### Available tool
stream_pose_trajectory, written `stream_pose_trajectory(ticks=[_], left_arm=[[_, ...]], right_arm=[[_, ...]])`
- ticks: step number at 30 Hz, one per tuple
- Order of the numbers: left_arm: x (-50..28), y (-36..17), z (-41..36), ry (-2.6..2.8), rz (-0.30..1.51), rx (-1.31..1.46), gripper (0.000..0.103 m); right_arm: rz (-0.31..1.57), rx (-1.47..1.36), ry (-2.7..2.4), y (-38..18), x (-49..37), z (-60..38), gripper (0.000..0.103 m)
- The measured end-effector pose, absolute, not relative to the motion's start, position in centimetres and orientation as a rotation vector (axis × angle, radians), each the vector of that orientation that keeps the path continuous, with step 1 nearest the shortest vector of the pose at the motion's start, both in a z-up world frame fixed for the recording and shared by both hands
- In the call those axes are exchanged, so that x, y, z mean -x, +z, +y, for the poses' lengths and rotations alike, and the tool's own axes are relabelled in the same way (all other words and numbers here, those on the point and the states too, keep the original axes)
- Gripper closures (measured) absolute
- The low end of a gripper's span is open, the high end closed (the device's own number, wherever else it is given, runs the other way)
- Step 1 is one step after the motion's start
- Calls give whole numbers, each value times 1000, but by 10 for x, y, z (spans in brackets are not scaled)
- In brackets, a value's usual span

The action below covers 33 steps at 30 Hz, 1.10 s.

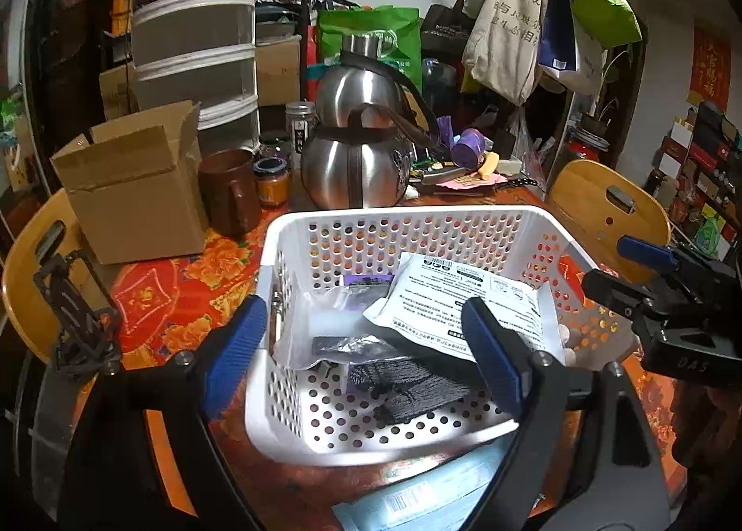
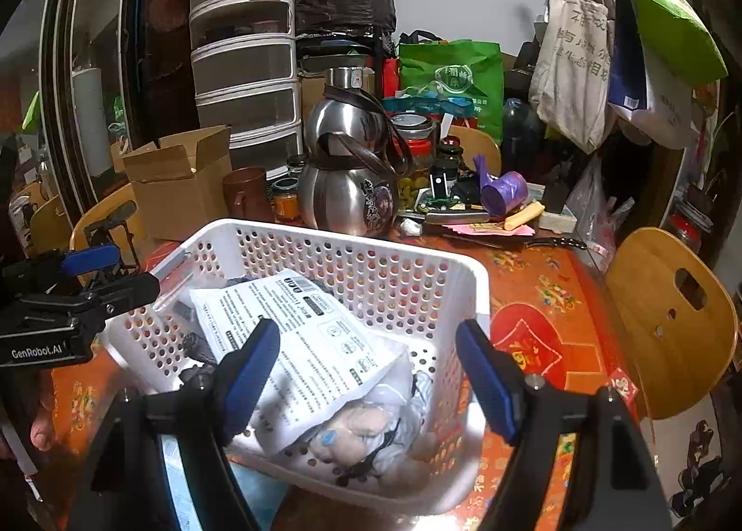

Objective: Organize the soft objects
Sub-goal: 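Withdraw both grippers toward the light-blue packet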

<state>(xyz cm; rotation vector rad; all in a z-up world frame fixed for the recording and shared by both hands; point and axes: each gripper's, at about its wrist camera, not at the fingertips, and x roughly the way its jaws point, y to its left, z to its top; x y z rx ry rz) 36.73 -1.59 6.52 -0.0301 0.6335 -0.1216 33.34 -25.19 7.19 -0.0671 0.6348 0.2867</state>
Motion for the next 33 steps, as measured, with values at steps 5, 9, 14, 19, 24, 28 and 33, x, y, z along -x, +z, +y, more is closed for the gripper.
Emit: stream_pose_trajectory(ticks=[5, 9, 14, 19, 24, 28, 33], left_arm=[[-341, 72, -16, -120, 603, 12, 12], [-312, 67, -13, -125, 619, 12, 11], [-267, 39, -6, -145, 683, 7, 9], [-237, -13, 10, -162, 799, 69, 8], [-235, -54, 19, -165, 876, 124, 8], [-236, -70, 12, -187, 907, 117, 9], [-245, -84, 7, -229, 928, 138, 18]], right_arm=[[630, 34, 302, 73, -311, -256, 24], [633, 20, 306, 66, -282, -259, 23], [668, 1, 346, 38, -239, -261, 20], [771, -39, 385, -12, -216, -253, 18], [839, -62, 414, -41, -219, -240, 23], [863, -22, 455, -53, -222, -224, 37], [889, -25, 514, -63, -226, -213, 52]])
